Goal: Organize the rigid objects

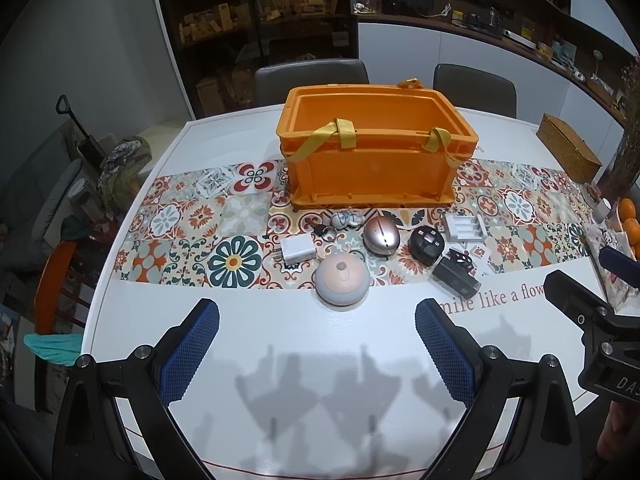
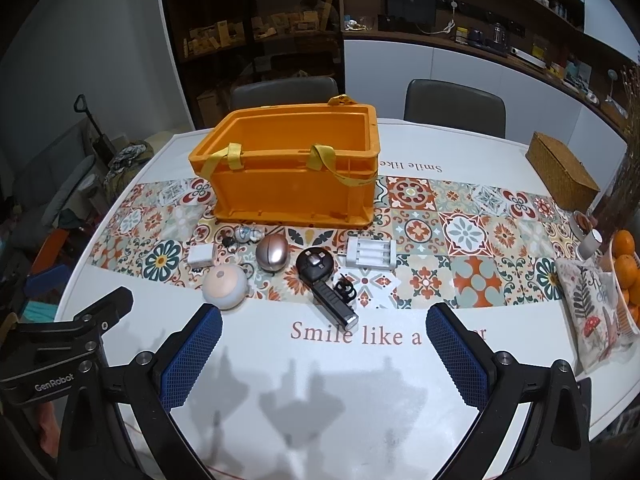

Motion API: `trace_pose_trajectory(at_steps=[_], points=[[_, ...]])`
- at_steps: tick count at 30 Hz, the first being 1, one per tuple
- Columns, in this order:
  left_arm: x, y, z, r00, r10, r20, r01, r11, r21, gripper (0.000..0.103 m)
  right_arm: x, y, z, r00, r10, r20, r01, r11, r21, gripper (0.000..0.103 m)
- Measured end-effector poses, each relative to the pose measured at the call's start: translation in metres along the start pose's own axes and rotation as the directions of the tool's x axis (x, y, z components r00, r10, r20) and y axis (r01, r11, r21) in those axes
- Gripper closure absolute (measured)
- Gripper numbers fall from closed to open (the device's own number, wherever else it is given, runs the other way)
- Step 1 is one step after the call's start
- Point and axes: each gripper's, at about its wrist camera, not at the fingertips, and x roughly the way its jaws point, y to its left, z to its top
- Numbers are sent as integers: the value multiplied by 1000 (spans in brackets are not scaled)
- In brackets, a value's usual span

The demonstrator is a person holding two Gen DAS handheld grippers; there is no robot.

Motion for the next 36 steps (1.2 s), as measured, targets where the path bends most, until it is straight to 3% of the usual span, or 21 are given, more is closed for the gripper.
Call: trace_pose_trajectory(at_steps=[36], points=[[3, -1, -3, 1000, 4, -16, -4, 1000, -11, 3, 4, 1, 1, 1000, 6, -6, -6, 1000, -8, 0]])
